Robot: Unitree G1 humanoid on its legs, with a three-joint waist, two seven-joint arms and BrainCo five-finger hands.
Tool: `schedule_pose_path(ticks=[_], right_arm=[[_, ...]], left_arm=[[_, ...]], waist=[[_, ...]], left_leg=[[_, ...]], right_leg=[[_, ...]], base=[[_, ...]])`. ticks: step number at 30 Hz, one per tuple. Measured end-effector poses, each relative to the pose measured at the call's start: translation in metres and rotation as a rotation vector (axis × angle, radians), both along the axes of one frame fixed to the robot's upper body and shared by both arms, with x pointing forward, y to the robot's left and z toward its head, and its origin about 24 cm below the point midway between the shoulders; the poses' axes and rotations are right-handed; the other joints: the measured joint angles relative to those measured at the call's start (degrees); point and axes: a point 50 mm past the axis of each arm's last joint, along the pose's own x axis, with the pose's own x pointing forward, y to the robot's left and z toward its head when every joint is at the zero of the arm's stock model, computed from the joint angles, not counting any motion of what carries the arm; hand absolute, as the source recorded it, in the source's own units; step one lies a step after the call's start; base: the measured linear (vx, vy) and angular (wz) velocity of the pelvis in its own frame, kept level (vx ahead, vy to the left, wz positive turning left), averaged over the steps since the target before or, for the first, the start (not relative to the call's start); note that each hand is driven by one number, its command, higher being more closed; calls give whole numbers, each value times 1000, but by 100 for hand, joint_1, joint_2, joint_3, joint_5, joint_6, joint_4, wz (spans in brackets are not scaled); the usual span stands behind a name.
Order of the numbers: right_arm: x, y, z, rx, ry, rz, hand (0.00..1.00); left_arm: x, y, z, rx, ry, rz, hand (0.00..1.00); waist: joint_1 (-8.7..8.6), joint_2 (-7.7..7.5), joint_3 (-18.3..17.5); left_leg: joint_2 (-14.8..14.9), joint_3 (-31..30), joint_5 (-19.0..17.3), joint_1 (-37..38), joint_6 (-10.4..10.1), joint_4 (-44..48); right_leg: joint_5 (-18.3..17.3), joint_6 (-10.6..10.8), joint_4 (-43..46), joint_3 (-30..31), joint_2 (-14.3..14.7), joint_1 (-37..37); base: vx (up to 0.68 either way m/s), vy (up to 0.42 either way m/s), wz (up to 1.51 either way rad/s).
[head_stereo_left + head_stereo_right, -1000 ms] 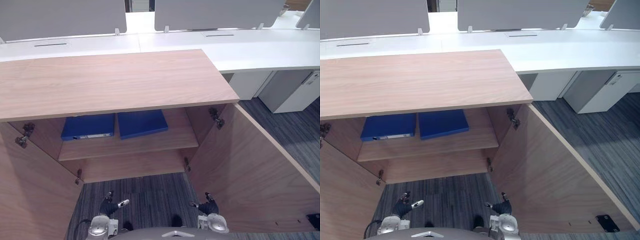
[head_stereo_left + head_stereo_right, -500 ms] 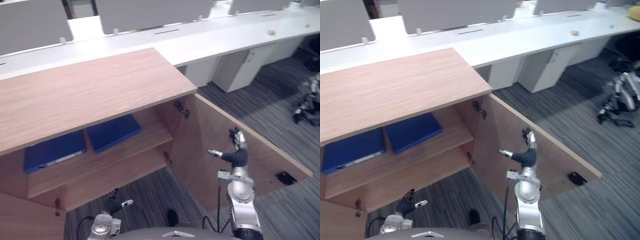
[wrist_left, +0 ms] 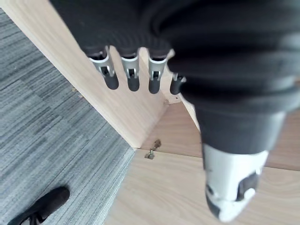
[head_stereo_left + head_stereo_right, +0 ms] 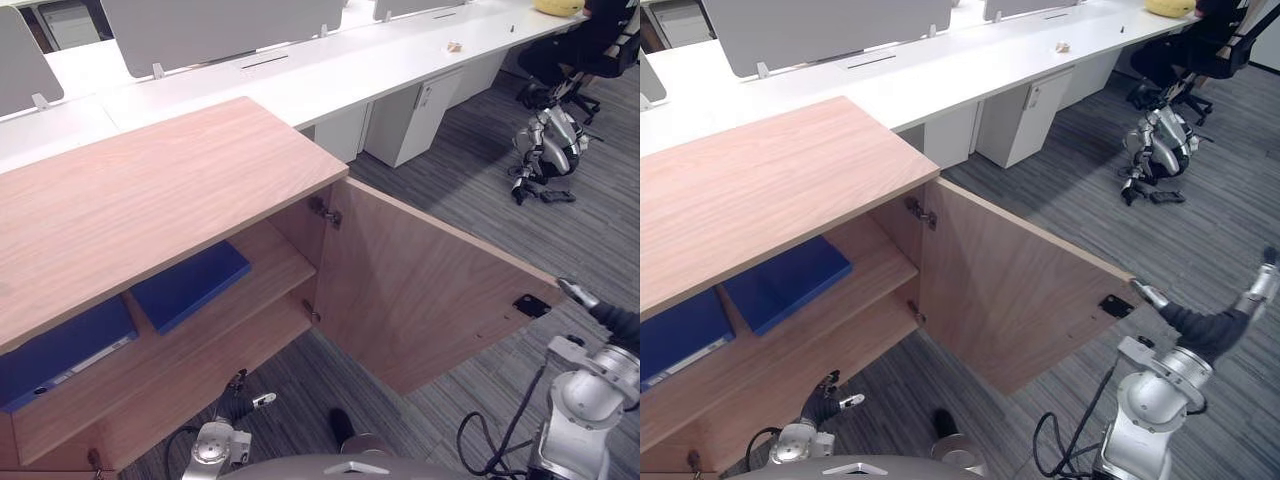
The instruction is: Walk over to the cabinet, pick up the folder, carry it to the office cabinet, place the folder inside the office cabinet, then close the office cabinet door
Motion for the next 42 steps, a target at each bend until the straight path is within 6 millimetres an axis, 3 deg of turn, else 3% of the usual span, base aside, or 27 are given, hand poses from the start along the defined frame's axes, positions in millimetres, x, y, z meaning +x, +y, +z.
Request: schedule_pose_path(ticks=[10, 18, 22, 26, 31, 42], right_arm=[[-11, -10, 4, 34, -76, -51, 0], [-9, -31, -50, 269, 72, -11, 0], [-10, -38, -61, 328, 99, 4, 0], [-8, -47, -58, 338, 85, 21, 0], [4, -55, -62, 384, 80, 50, 0], [53, -42, -62, 416, 111, 228, 0]], left_arm=[[-1, -1, -1, 0, 5, -11, 0], [-1, 1, -1, -11, 9, -35, 0], [-1, 1, 0, -17, 9, -47, 0], [-1, 6, 0, -9, 13, -72, 0], [-1, 9, 0, -2, 16, -98, 0], [8, 3, 4, 0, -17, -141, 0]], waist=[[-153, 5, -50], [-149, -1, -66], [-144, 29, -58], [-122, 151, -34], [-102, 260, -7], [71, 457, 298]], left_leg=[[28, -104, -224, -241, 98, 417], [58, -121, -272, -326, 117, 556], [74, -151, -284, -357, 117, 602], [65, -160, -282, -354, 118, 591], [40, -205, -276, -376, 125, 561], [-39, -480, -139, -422, 231, 460]], right_leg=[[-7, 7, 182, -47, -80, -105], [-6, 5, 224, -75, -89, -153], [-43, -49, 223, -180, -101, -146], [-128, -169, 198, -261, -121, -147], [-128, -170, 101, -350, -155, -124], [-20, -13, -110, -514, -187, -48]], base=[[-23, 3, 4], [0, 0, 0], [8, -12, 3], [3, -1, 1], [25, 0, 5], [36, -11, 5]])
